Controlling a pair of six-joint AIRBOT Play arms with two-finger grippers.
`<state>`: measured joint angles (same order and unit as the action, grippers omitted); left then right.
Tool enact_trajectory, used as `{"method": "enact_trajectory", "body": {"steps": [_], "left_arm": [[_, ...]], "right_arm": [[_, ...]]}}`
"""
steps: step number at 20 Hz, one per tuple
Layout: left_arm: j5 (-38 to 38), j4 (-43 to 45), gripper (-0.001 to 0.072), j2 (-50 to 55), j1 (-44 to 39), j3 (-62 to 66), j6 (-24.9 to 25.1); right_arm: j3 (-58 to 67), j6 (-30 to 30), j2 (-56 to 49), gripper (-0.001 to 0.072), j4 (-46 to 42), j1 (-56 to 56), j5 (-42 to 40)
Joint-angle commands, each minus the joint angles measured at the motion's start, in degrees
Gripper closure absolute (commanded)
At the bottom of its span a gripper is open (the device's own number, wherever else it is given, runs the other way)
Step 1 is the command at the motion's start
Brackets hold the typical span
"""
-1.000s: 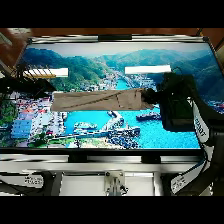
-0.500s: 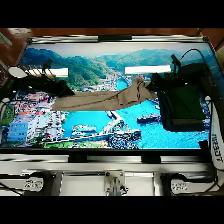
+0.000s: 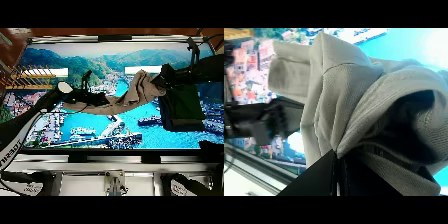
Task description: Fold the shirts.
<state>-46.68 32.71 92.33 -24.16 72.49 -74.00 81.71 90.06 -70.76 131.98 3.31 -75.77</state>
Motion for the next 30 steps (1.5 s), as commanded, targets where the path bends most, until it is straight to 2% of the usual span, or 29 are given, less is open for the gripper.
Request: {"method": "enact_trajectory", "body": {"steps": [1, 5, 10, 11, 15, 19, 21, 24, 27, 30], "left_arm": [[8.70, -7.43, 0.0671, 3.02, -6.34, -0.22, -0.24], [10.60, -16.04, 0.0671, 7.74, -11.91, 0.66, -0.02], [9.64, -15.50, 0.0674, 5.40, -12.50, 1.53, 1.31], [9.97, -14.43, 0.0675, 3.67, -12.11, 0.59, 0.57], [7.67, -5.90, 0.0675, -5.03, -9.77, -8.52, -8.63], [10.95, -2.16, 0.0674, -15.52, -6.97, -20.33, -10.71], [13.92, 0.02, 0.0674, -20.68, -3.89, -22.08, -8.94], [18.71, 1.03, 0.0674, -28.96, 2.45, -21.90, 0.39], [22.36, 1.03, 0.0674, -36.41, 11.32, -21.88, 2.45], [22.03, 1.03, 0.0674, -41.72, 20.83, -21.88, 4.24]], "right_arm": [[0.07, -1.49, 5.38, 0.0662, 0.15, 0.02, -1.22], [0.07, -1.79, 10.36, 0.0662, 0.33, 0.04, -1.29], [0.07, -2.45, 12.04, 0.0662, -0.09, 0.02, -3.10], [0.07, -2.40, 12.07, 0.0661, -0.09, 0.04, -3.74], [0.07, -1.64, 12.04, 0.0662, -0.33, 0.02, -4.11], [0.07, -0.96, 12.04, 0.0662, -0.28, 0.02, -3.91], [0.07, -0.24, 11.87, 0.0662, -0.31, 0.02, -3.28], [0.07, 0.52, 10.21, 0.0662, -0.24, -1.36, -2.54], [0.07, 2.34, 6.03, 0.0662, -0.39, -9.14, 1.03], [0.07, 4.85, -0.46, 0.0662, -0.46, -18.23, 11.19]]}}
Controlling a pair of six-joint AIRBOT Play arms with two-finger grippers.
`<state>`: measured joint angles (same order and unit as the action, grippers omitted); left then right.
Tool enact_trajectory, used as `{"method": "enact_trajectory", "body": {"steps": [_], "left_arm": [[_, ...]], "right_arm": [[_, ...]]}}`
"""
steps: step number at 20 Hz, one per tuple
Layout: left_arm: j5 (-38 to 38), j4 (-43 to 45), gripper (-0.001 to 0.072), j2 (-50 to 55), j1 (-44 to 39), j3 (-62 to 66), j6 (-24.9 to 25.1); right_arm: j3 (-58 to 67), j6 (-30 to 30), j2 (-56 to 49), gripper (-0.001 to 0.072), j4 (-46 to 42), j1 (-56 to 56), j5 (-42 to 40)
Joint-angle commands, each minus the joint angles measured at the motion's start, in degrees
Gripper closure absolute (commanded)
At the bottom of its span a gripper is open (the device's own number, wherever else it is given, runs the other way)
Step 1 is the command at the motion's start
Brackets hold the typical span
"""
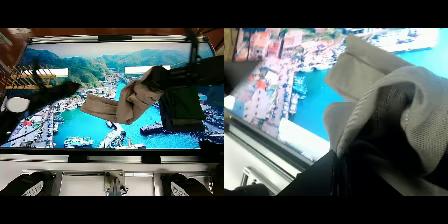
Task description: Fold the shirts.
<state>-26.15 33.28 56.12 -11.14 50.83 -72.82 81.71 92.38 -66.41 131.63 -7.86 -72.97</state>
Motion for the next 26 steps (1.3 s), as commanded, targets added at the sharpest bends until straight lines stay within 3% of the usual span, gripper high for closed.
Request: {"method": "enact_trajectory", "body": {"steps": [1, 6, 12, 13, 14, 15, 18, 21, 24, 26], "left_arm": [[1.51, 0.46, 0.0674, -6.97, 10.54, -0.22, 3.39], [0.59, 0.46, 0.0673, -11.61, 18.08, -0.22, 3.41], [-6.05, 1.09, 0.0673, -12.15, 19.21, -0.26, 3.41], [-6.95, 1.51, 0.0673, -12.15, 19.19, -0.26, 3.41], [-7.69, 1.55, 0.0673, -12.13, 19.21, -0.26, 3.41], [-8.11, 1.55, 0.0672, -12.13, 19.17, -0.26, 3.41], [-8.17, 1.55, 0.0673, -12.07, 19.21, -0.26, 3.41], [-8.20, 1.57, 0.0673, -11.76, 19.21, -0.26, 3.41], [-8.22, 1.57, 0.0673, -11.74, 19.21, -0.26, 3.41], [-8.24, 1.57, 0.0672, -11.74, 19.21, -0.26, 3.41]], "right_arm": [[0.07, 3.78, -7.21, 0.0662, -0.09, -9.86, 12.31], [0.07, 5.03, -19.04, 0.0662, 0.11, -19.61, 27.15], [0.07, 4.90, -29.27, 0.0660, 2.47, -25.24, 39.85], [0.07, 4.74, -29.88, 0.0585, 3.58, -25.64, 42.53], [0.07, 4.76, -30.10, 0.0249, 5.79, -25.90, 44.89], [0.15, 4.83, -29.94, 0.0099, 7.23, -26.01, 46.05], [1.07, 5.40, -27.96, 0.0099, 5.57, -24.48, 39.98], [1.07, 3.74, -24.09, 0.0099, -6.29, -19.78, 23.82], [1.05, -3.21, -20.83, 0.0099, -25.33, -11.61, 4.44], [-0.66, -3.72, -20.63, 0.0082, -27.15, -3.98, -7.13]]}}
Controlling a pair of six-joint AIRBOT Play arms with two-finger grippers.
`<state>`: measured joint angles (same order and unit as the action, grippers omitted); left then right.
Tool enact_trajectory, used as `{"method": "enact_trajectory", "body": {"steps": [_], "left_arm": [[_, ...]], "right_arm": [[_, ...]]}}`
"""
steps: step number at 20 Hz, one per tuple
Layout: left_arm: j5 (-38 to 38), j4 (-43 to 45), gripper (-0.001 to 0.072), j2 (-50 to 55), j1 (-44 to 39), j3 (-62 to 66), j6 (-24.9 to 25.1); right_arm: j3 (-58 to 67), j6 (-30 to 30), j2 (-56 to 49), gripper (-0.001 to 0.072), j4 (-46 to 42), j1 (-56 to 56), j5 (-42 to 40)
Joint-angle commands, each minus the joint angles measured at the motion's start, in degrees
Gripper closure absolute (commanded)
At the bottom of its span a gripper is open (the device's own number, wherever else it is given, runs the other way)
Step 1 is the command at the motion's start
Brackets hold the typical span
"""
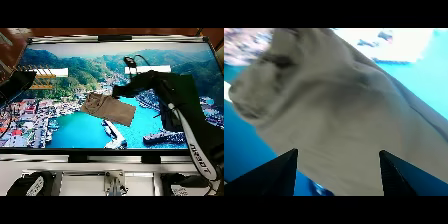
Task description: Fold the shirts.
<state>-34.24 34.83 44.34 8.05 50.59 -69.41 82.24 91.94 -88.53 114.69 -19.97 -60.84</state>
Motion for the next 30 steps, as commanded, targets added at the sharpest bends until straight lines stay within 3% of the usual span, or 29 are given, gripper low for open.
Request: {"method": "enact_trajectory", "body": {"steps": [1, 4, 5, 7, 15, 16, 17, 18, 20, 22, 26, 30], "left_arm": [[-0.17, 0.02, 0.0672, 0.04, 0.02, -0.02, 0.00], [-0.35, 0.17, 0.0673, 0.04, 0.02, -0.02, -0.02], [-0.35, 0.17, 0.0673, 0.04, 0.02, -0.02, -0.04], [-0.35, 0.17, 0.0673, 0.02, 0.02, -0.02, -0.02], [-0.28, 0.17, 0.0673, 0.04, 0.02, -0.02, -0.02], [-0.26, 0.17, 0.0673, 0.04, 0.02, -0.02, -0.02], [-0.28, 0.17, 0.0672, 0.04, 0.02, -0.02, -0.02], [-0.26, 0.17, 0.0672, 0.04, 0.02, -0.02, -0.02], [-0.28, 0.17, 0.0672, 0.04, 0.02, -0.02, 0.00], [-0.33, 0.17, 0.0672, 0.04, 0.02, -0.02, 0.00], [-0.42, 0.17, 0.0673, 0.04, 0.00, -0.02, -0.02], [-2.34, 0.17, 0.0672, 0.02, 0.00, -0.02, -0.04]], "right_arm": [[-4.09, -3.21, 1.51, 0.0082, -6.36, 12.00, -21.73], [-16.09, -2.51, 1.49, 0.0082, 7.58, 17.09, -13.53], [-19.71, -0.63, 1.44, 0.0042, 11.34, 16.72, -8.90], [-23.67, 3.43, 0.76, 0.0042, 16.11, 14.91, -2.10], [-23.76, 7.67, -4.98, 0.0047, 29.59, 10.80, 9.44], [-23.32, 10.38, -5.22, 0.0200, 31.74, 10.82, 9.22], [-22.38, 11.56, -5.16, 0.0496, 32.26, 10.84, 8.94], [-20.65, 12.46, -5.16, 0.0636, 32.24, 10.86, 8.00], [-13.60, 16.92, -5.16, 0.0661, 31.52, 11.85, 4.13], [-4.20, 16.83, -5.16, 0.0662, 30.25, 13.97, 2.25], [16.02, 11.93, -5.16, 0.0662, 26.77, 20.65, 3.43], [25.77, 9.29, -5.16, 0.0662, 25.31, 27.58, 8.07]]}}
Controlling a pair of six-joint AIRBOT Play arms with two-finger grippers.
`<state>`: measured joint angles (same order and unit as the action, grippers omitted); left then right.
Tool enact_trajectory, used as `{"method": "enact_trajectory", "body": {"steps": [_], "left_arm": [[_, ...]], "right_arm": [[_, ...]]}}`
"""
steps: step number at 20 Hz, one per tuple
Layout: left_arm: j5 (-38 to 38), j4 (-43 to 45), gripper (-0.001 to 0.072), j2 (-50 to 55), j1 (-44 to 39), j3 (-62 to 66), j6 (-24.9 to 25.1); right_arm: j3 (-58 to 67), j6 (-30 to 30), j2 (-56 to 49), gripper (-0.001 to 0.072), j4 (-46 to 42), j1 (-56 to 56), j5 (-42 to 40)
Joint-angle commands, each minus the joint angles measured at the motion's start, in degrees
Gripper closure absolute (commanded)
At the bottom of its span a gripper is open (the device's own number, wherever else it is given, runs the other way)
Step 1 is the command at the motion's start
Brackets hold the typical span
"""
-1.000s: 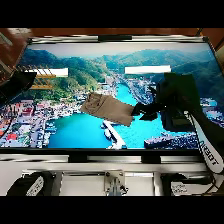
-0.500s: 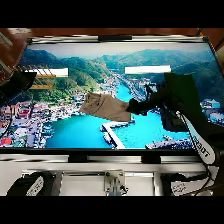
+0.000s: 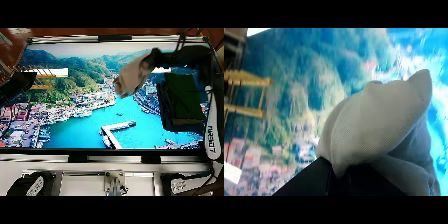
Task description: Fold the shirts.
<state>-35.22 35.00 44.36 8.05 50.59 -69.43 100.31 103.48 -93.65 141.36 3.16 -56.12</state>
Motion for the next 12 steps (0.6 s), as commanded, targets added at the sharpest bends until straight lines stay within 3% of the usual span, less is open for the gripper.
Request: {"method": "enact_trajectory", "body": {"steps": [1, 7, 12], "left_arm": [[-2.19, 0.00, 0.0673, 0.00, 0.00, -0.02, -0.02], [-4.11, 0.00, 0.0672, 0.00, 0.00, -0.02, 0.00], [-4.44, 0.00, 0.0672, 0.00, 0.00, -0.02, 0.00]], "right_arm": [[8.20, -2.58, -0.04, 0.0662, -1.33, 5.84, 4.83], [8.17, -3.13, -0.46, 0.0661, -3.54, 12.00, 11.28], [8.17, -3.15, -0.46, 0.0662, -8.46, 14.88, 11.78]]}}
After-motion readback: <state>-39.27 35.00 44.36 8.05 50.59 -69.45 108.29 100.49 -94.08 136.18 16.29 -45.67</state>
